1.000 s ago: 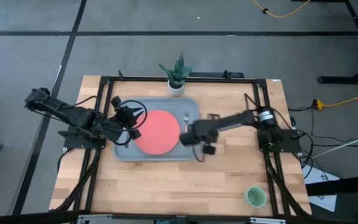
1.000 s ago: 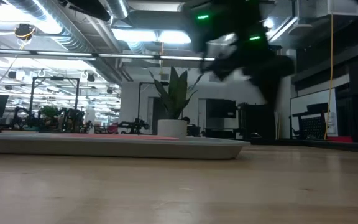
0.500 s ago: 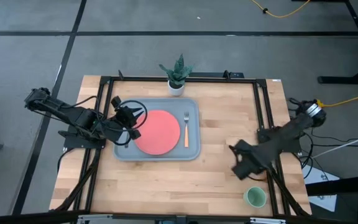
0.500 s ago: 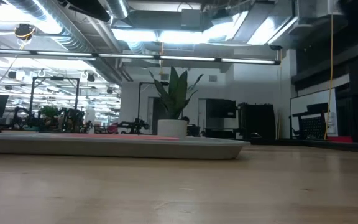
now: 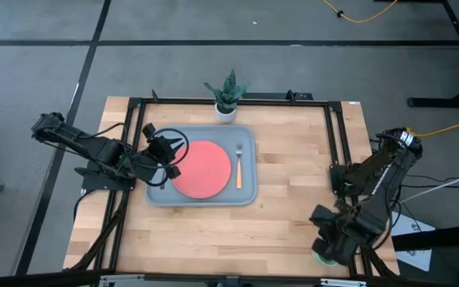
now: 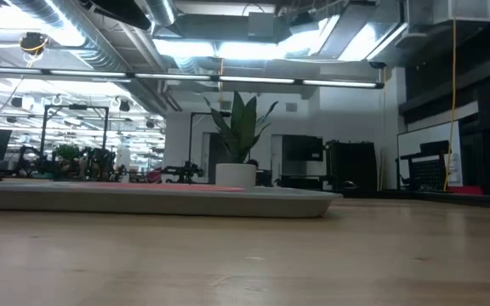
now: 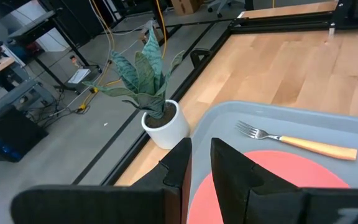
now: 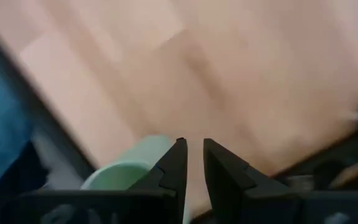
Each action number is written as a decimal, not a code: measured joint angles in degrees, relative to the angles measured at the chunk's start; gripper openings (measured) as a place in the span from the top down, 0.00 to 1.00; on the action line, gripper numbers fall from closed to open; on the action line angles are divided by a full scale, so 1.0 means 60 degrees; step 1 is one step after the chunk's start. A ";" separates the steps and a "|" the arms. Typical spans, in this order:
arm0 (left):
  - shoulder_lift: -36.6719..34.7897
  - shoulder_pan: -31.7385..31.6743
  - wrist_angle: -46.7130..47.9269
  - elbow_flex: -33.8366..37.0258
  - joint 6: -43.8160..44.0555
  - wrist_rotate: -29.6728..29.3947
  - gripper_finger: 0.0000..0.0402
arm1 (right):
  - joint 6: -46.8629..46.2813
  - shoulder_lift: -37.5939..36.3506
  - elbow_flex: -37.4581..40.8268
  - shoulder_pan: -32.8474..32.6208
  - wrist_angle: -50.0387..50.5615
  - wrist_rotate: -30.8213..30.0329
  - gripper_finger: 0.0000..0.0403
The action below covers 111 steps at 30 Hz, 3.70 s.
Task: Pick and place plate/cup/fork/spoon on tray
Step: Put the green cup on the blue tray above the plate
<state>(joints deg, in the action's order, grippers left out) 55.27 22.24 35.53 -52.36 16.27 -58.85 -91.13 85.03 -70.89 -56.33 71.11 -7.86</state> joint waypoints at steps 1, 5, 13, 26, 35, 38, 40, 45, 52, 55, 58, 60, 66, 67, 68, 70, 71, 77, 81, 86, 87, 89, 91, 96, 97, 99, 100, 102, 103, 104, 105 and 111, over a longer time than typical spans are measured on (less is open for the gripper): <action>0.0000 0.0000 -0.0002 0.0000 0.0000 0.0000 0.87 | 0.0000 0.0001 0.0000 -0.0098 -0.0283 0.0002 0.86; 0.0000 0.0000 -0.0004 0.0000 0.0007 0.0000 0.87 | 0.0106 0.0002 0.0000 -0.0366 -0.1165 -0.0020 0.86; 0.0000 0.0000 -0.0004 0.0000 0.0018 0.0000 0.87 | 0.1816 0.0005 0.0000 -0.0733 -0.1292 0.1556 0.86; 0.0000 0.0000 -0.0004 0.0000 0.0018 -0.0002 0.87 | 0.3251 0.0008 -0.0004 -0.1082 -0.0934 0.0623 0.86; 0.0000 0.0000 -0.0004 0.0000 0.0018 -0.0004 0.87 | 0.3517 0.0008 -0.0004 -0.1082 -0.1176 0.0766 0.86; 0.0000 0.0000 -0.0004 0.0000 0.0018 -0.0004 0.87 | 0.3519 0.0008 -0.0004 -0.1082 -0.1173 0.0762 0.86; 0.0000 0.0000 -0.0004 0.0000 0.0018 -0.0004 0.87 | 0.3479 0.0008 -0.0004 -0.1079 -0.1176 0.0814 0.86; 0.0000 0.0000 -0.0006 0.0000 0.0018 -0.0039 0.87 | 0.3468 0.0008 -0.0004 -0.1086 -0.1266 0.1086 0.86; 0.0000 0.0000 -0.0007 0.0000 0.0051 -0.0062 0.87 | 0.3461 0.0008 -0.0004 -0.1086 -0.1299 0.1079 0.86; 0.0000 0.0000 -0.0007 0.0000 0.0051 -0.0062 0.87 | 0.3451 0.0008 -0.0004 -0.1086 -0.1463 0.1076 0.86; 0.0000 0.0002 -0.0007 0.0000 0.0051 -0.0063 0.87 | 0.3449 0.0008 -0.0007 -0.1086 -0.1527 0.1075 0.86; 0.0000 0.0000 -0.0007 0.0000 0.0051 -0.0066 0.87 | 0.3425 0.0008 -0.0007 -0.1086 -0.1533 0.1075 0.86; 0.0000 0.0001 -0.0007 0.0000 0.0051 -0.0066 0.87 | 0.3373 0.0008 -0.0007 -0.1090 -0.1533 0.1019 0.86; 0.0000 0.0002 -0.0007 0.0000 0.0051 -0.0066 0.87 | 0.3364 0.0008 -0.0007 -0.1090 -0.1533 0.0984 0.86; 0.0000 0.0001 -0.0007 0.0000 0.0051 -0.0066 0.87 | 0.3267 0.0008 -0.0007 -0.1090 -0.1529 0.0939 0.85; 0.0000 0.0003 -0.0007 0.0000 0.0051 -0.0066 0.87 | 0.3030 0.0008 -0.0007 -0.1093 -0.1529 0.0912 0.84; 0.0000 0.0000 -0.0007 0.0000 0.0051 -0.0066 0.87 | 0.2876 0.0008 -0.0007 -0.1093 -0.1520 0.0907 0.83; 0.0000 0.0000 -0.0007 0.0000 0.0051 -0.0069 0.87 | 0.2746 0.0008 -0.0007 -0.1093 -0.1540 0.0907 0.76; 0.0000 0.0000 -0.0007 0.0000 0.0051 -0.0069 0.87 | 0.2843 0.0008 -0.0007 -0.1093 -0.1557 0.0908 0.75; 0.0000 0.0000 -0.0007 0.0000 0.0051 -0.0069 0.87 | 0.3509 0.0008 -0.0007 -0.1148 -0.1830 0.0847 0.75; 0.0000 0.0000 -0.0007 0.0000 0.0051 -0.0069 0.87 | 0.3509 0.0008 -0.0007 -0.1148 -0.1883 0.0831 0.75; 0.0000 0.0000 -0.0007 0.0000 0.0051 -0.0069 0.87 | 0.3505 0.0009 -0.0007 -0.1145 -0.1913 0.0820 0.75; 0.0000 0.0000 -0.0007 0.0000 0.0126 -0.0069 0.87 | 0.3519 0.0012 -0.0007 -0.1144 -0.1974 0.0816 0.75; 0.0000 0.0000 -0.0007 -0.0003 0.0211 -0.0069 0.87 | 0.3486 0.0012 -0.0007 -0.1144 -0.1977 0.0820 0.75; 0.0000 0.0000 -0.0007 -0.0003 0.0211 -0.0069 0.87 | 0.3481 0.0012 -0.0007 -0.1144 -0.2000 0.0820 0.75; 0.0000 0.0000 -0.0007 0.0000 0.0208 -0.0069 0.87 | 0.3478 0.0012 -0.0007 -0.1144 -0.2125 0.0816 0.75; 0.0000 0.0000 -0.0007 0.0000 0.0208 -0.0069 0.87 | 0.3472 0.0012 -0.0007 -0.1144 -0.2192 0.0818 0.75; 0.0000 0.0003 -0.0007 0.0000 0.0212 -0.0069 0.87 | 0.3472 0.0012 -0.0007 -0.1144 -0.2320 0.0816 0.75; 0.0000 0.0000 -0.0007 0.0000 0.0216 -0.0069 0.87 | 0.3477 0.0012 -0.0007 -0.1144 -0.2319 0.0816 0.75; 0.0000 0.0000 -0.0007 0.0000 0.0219 -0.0069 0.87 | 0.3503 0.0012 -0.0007 -0.1144 -0.2278 0.0816 0.75; 0.0000 0.0000 -0.0007 0.0000 0.0219 -0.0062 0.87 | 0.3549 0.0012 -0.0007 -0.1144 -0.2227 0.0816 0.75; 0.0000 0.0000 -0.0007 0.0000 0.0219 -0.0044 0.87 | 0.4006 0.0012 0.0026 -0.1144 -0.2187 0.0434 0.75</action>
<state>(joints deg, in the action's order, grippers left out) 55.27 22.24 35.48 -52.36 17.58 -59.11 -67.10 85.10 -70.74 -63.20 57.98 -5.26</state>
